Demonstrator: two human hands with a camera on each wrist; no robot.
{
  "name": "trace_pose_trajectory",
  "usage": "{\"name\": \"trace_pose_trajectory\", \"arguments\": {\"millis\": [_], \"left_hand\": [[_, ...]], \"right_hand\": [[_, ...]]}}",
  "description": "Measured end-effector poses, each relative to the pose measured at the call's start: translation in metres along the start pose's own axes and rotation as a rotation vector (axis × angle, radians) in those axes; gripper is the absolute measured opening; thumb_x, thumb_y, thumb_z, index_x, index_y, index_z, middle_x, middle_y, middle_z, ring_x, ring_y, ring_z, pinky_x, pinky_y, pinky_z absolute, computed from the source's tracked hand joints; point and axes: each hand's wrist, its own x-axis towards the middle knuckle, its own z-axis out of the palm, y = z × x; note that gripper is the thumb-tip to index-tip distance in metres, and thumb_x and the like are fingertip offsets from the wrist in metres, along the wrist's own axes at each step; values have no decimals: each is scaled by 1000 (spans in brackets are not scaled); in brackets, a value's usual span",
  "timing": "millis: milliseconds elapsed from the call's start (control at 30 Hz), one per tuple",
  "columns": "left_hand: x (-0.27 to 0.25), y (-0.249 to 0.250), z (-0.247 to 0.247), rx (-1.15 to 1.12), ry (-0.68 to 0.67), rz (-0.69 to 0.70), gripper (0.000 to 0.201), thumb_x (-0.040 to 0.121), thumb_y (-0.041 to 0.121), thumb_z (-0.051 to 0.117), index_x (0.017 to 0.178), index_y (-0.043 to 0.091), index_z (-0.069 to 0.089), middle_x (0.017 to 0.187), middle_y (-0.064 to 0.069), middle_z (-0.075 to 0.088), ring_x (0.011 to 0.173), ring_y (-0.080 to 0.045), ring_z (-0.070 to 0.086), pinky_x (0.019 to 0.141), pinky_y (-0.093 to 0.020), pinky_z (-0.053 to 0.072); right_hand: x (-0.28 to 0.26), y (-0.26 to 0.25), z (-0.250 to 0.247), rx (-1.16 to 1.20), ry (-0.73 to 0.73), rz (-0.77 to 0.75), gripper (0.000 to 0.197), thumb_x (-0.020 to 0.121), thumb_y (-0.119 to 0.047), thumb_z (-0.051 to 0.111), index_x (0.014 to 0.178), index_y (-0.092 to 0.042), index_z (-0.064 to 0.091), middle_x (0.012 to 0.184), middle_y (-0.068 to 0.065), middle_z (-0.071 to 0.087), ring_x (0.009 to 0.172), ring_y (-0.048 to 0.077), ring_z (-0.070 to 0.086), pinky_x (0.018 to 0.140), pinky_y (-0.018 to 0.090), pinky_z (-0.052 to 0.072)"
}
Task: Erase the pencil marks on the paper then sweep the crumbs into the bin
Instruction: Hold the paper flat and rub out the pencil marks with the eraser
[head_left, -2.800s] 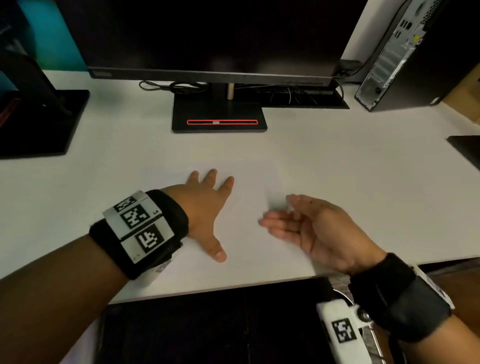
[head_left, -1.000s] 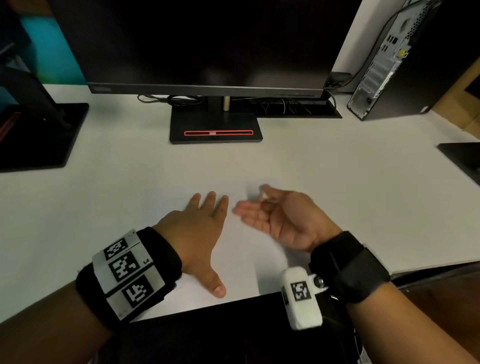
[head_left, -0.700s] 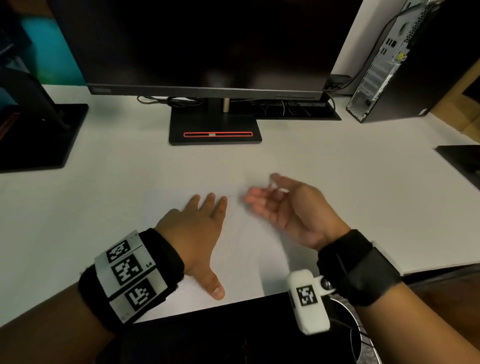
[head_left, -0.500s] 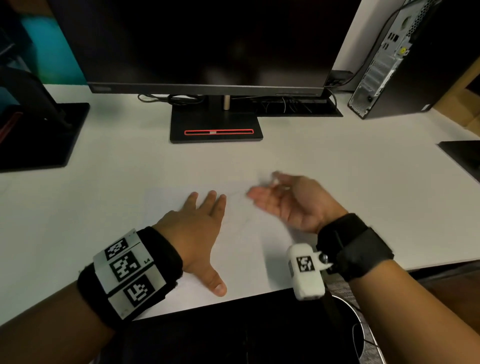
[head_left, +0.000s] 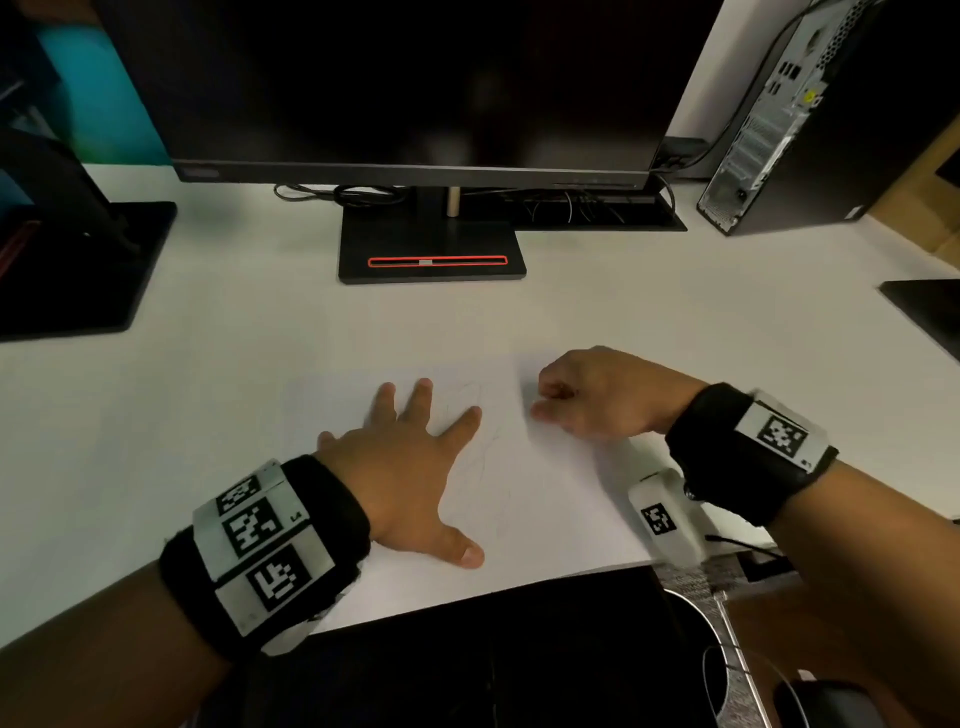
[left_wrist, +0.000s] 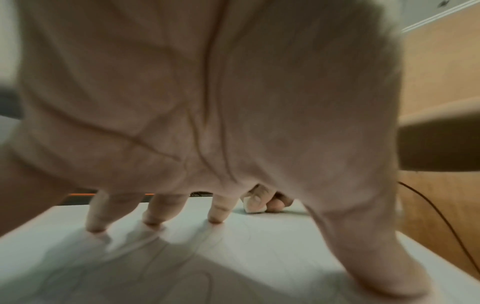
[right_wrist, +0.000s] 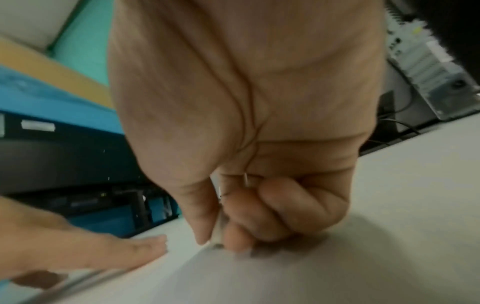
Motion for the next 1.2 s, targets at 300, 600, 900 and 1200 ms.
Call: {"name": "trace_pose_trajectory", "arguments": {"millis": [300,600,900,1200], "left_hand": [[1,1,-1,2,6,-5,136,62,86,68,150,46,-28,159,-2,-41,148,-36,-31,112,-73,24],[2,0,0,5,1,-6,137,62,87,67,150,46,-29,159,-2,-40,148,-37,-30,111,-74,23],[-1,1,0,-1,5,-3,136,63,86,67,150,45,-29,159,-3,-40,148,-37,-30,111,-76,20],[0,1,-1,4,2,-8,136,63,87,67,150,45,-28,160,-3,-39,149,-38,-28,111,-76,19]], "right_hand": [[4,2,3,-122,0,-173,38,96,-40,59,68,-19,45,65,-7,48,62,10,44,61,28,38],[7,9,1,-106,-10,-143,41,96,-42,57,66,-18,44,66,-6,47,65,15,45,64,32,41],[17,10,-9,-114,17,-97,43,96,-42,58,65,-16,43,64,-5,45,65,17,43,63,32,39],[32,7,-16,-168,41,-65,43,97,-42,56,66,-16,42,69,-5,46,68,18,45,60,30,35]]}}
